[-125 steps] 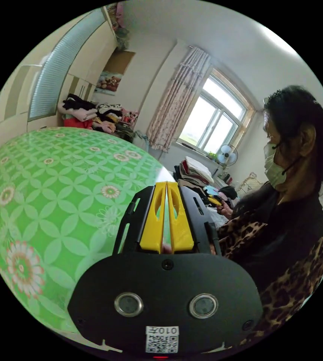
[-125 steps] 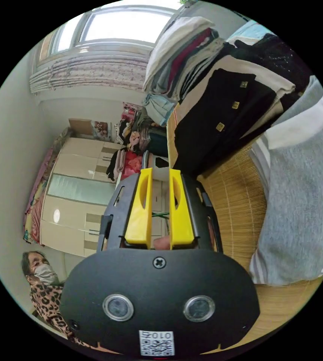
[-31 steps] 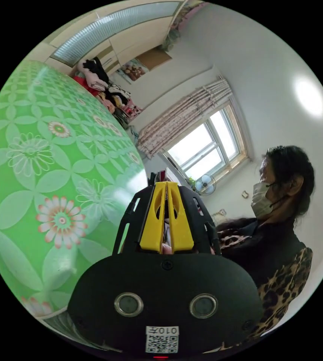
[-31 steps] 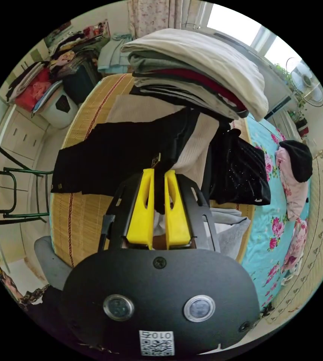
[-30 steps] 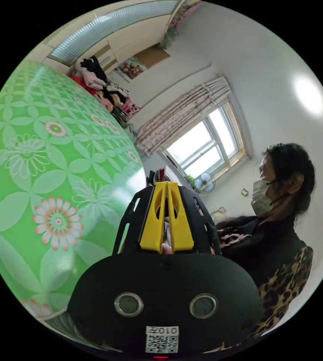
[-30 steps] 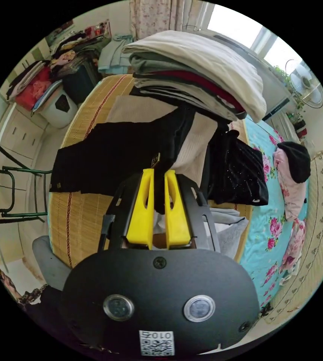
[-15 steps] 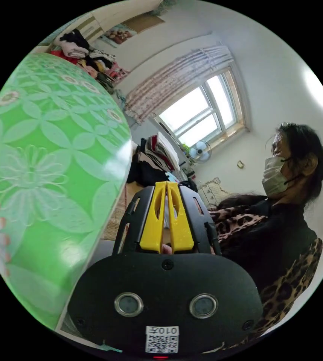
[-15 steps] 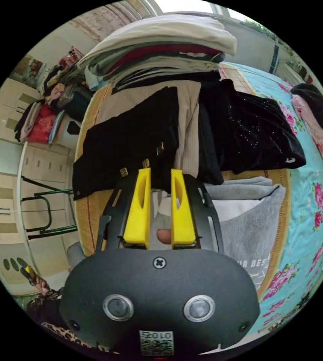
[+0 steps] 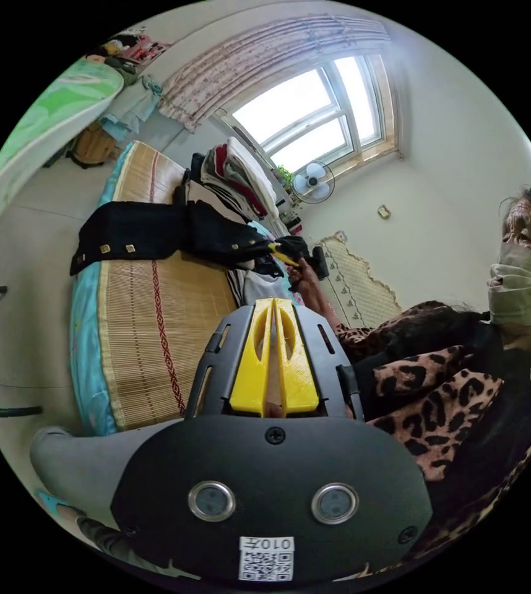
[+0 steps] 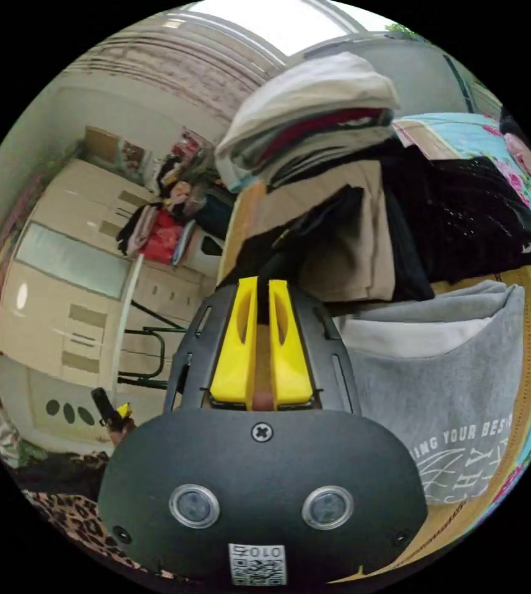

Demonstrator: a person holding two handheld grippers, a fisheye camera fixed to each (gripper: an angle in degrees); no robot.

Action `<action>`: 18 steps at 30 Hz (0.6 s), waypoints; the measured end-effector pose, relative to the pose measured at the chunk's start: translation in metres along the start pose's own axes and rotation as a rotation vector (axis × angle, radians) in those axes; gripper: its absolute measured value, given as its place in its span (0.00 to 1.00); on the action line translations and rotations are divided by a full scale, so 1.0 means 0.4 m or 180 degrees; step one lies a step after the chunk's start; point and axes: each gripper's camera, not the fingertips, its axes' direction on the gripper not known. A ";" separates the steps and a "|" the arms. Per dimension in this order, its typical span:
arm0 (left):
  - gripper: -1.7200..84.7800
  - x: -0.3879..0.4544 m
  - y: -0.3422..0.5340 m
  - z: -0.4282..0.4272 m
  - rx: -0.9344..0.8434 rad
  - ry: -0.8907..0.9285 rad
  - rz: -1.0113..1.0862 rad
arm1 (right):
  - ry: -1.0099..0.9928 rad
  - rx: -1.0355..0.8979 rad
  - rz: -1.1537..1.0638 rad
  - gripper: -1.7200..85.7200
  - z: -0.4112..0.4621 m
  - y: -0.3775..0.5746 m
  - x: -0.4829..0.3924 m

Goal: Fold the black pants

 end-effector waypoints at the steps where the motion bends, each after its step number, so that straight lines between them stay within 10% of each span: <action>1: 0.02 -0.002 -0.017 0.009 -0.0038 0.0008 0.0015 | -0.0142 -0.0013 0.0011 0.06 -0.007 0.011 0.000; 4: 0.02 -0.014 -0.045 0.019 -0.0056 -0.0001 0.0028 | -0.0347 -0.0211 0.0034 0.06 -0.012 0.091 0.039; 8: 0.02 -0.075 -0.046 0.051 -0.0184 0.0123 -0.0170 | 0.1060 -0.1128 0.0664 0.07 0.078 0.178 0.265; 18: 0.02 -0.178 -0.001 0.097 -0.0273 0.0208 -0.0547 | 0.0158 -0.0312 0.1190 0.17 -0.024 0.058 0.617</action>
